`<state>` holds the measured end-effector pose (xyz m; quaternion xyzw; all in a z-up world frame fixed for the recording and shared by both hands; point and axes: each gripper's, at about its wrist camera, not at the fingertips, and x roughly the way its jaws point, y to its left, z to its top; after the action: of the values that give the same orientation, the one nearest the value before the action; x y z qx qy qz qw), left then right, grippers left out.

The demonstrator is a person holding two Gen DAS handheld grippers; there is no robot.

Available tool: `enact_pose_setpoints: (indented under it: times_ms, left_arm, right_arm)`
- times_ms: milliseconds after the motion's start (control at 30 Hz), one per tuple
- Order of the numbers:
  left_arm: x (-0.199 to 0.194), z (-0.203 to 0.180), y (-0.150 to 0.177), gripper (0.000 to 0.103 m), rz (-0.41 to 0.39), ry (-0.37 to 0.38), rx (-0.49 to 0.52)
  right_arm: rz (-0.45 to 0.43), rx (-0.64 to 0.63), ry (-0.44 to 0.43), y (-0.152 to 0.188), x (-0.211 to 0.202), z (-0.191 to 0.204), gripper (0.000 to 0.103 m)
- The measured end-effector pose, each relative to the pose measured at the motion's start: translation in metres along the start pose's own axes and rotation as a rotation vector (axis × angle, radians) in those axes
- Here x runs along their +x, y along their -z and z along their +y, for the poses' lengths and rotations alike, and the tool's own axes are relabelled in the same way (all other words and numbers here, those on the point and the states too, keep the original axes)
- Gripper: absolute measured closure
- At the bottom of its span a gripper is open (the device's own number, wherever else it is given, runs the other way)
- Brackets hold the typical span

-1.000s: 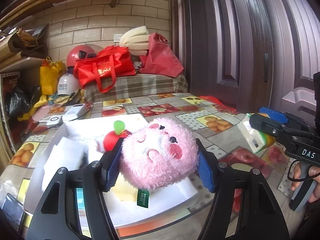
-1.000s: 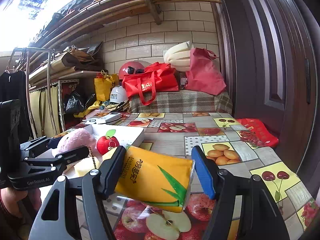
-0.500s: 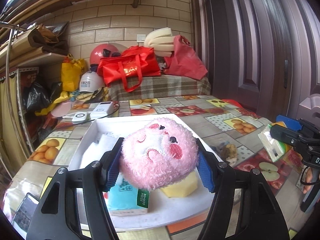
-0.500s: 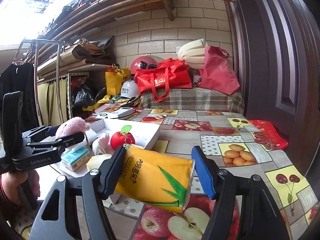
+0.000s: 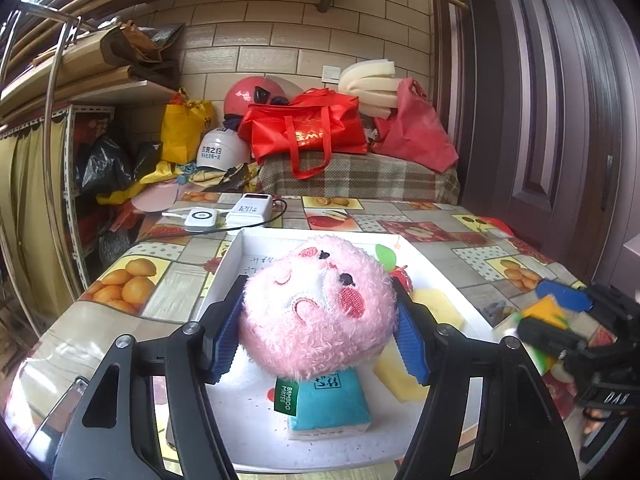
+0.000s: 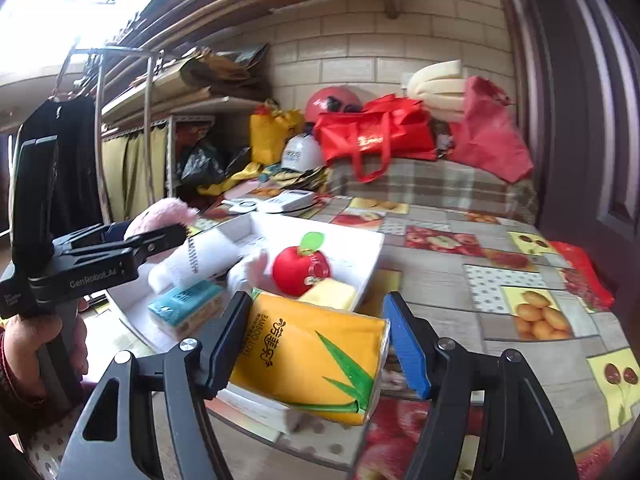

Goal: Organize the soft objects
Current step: 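Carry the plush ball with the left tool while the right tool carries the tissue pack over the box, then open both tools to drop the plush ball and tissue pack into the box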

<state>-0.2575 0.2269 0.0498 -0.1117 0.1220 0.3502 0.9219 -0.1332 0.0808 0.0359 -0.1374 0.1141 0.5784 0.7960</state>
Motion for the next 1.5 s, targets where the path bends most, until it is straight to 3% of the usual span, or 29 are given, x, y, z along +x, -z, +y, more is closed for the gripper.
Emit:
enact_pose_setpoints:
  times_ms: [267,400,500,800,1100,1400,1500]
  left_arm:
    - [0.006,0.027,-0.002,0.036,0.015,0.001,-0.118]
    - [0.009,0.031,-0.002,0.036,0.03,0.012,-0.139]
    - [0.01,0.029,-0.003,0.036,0.034,0.015,-0.133]
    - [0.011,0.029,-0.002,0.036,0.037,0.012,-0.143]
    - [0.012,0.03,-0.002,0.036,0.045,0.009,-0.145]
    - [0.022,-0.005,-0.004,0.035,0.015,-0.044,0.028]
    - [0.033,-0.011,-0.007,0.034,0.024,-0.062,0.041]
  right_arm:
    - [0.11,-0.055,-0.034,-0.007,0.038,0.022,0.035]
    - [0.205,-0.053,-0.047,-0.005,0.058,0.022,0.035]
    - [0.228,-0.038,-0.062,-0.004,0.062,0.02,0.035]
    - [0.242,0.0,-0.064,-0.009,0.077,0.018,0.034]
    - [0.233,0.068,-0.012,-0.019,0.1,0.011,0.034]
    - [0.174,0.124,-0.049,-0.016,0.08,0.01,0.033]
    - [0.164,0.132,-0.045,-0.016,0.079,0.009,0.032]
